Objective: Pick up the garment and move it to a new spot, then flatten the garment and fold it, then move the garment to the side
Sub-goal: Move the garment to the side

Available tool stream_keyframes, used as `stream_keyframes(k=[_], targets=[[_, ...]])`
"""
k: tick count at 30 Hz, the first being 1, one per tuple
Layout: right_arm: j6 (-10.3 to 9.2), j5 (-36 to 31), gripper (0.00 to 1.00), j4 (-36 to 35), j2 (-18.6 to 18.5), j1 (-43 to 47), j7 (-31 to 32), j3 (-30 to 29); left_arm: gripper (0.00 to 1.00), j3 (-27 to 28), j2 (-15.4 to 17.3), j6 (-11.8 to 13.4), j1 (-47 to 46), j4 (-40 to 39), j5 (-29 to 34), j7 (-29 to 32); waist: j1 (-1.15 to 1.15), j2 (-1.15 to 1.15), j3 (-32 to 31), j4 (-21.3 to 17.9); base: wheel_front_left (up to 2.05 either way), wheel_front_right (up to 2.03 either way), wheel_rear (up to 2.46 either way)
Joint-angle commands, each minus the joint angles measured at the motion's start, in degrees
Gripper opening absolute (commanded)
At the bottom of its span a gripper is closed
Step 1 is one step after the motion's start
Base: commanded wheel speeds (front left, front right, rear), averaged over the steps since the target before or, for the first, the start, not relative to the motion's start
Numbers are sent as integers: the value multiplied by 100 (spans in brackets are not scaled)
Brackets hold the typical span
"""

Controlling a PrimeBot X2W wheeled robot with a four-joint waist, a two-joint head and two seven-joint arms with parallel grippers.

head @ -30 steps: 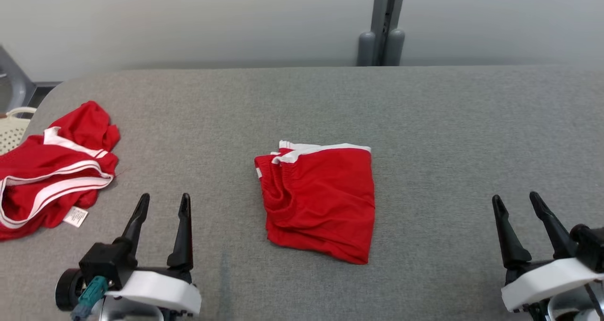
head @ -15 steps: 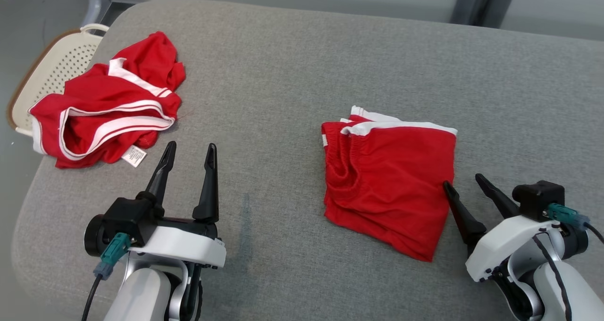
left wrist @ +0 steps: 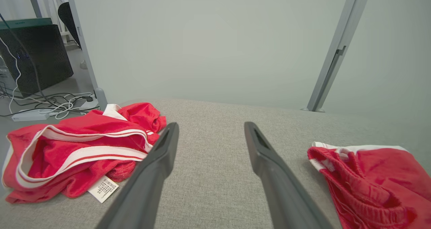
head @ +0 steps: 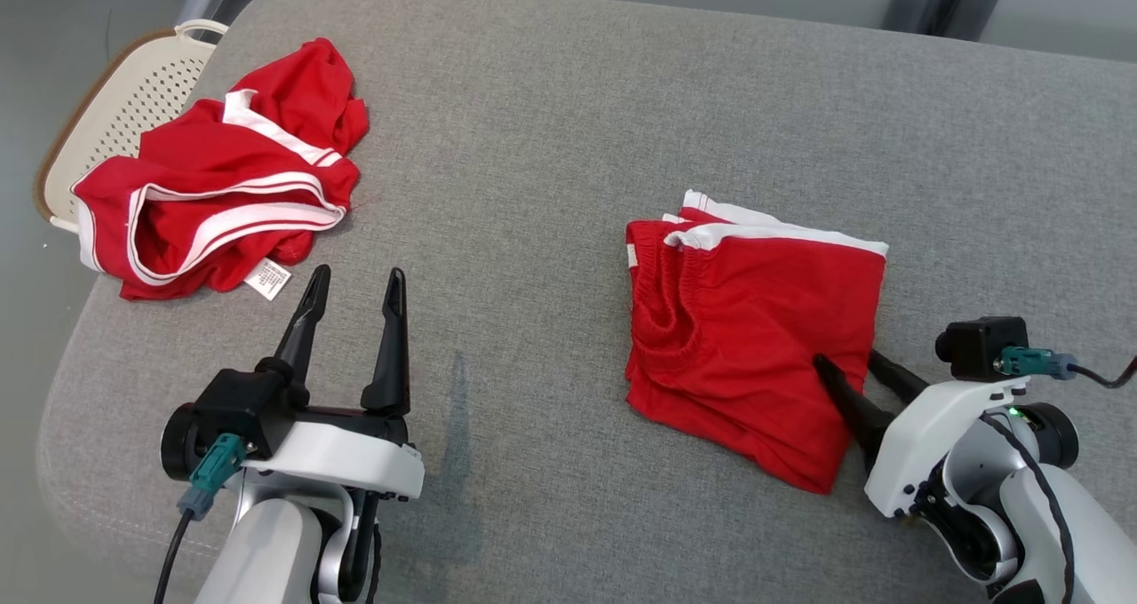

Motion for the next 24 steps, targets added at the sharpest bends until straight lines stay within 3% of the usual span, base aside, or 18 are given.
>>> stream_keyframes(k=[1, 10, 24], targets=[[3, 56, 0, 205, 36, 180, 222, 212, 100, 36, 12, -21, -72, 30, 24, -24, 0, 0, -6, -22, 0, 0, 0], [1, 213, 0, 64, -134, -56, -29, 257, 100, 122, 46, -33, -31, 22, 75, -30, 0, 0, -48, -273, 0, 0, 0], [2, 129, 0, -120, -696, -237, -375, 604, 100, 80, 303, -131, -146, -289, 234, 38, 0, 0, -30, -1478, 0, 0, 0]])
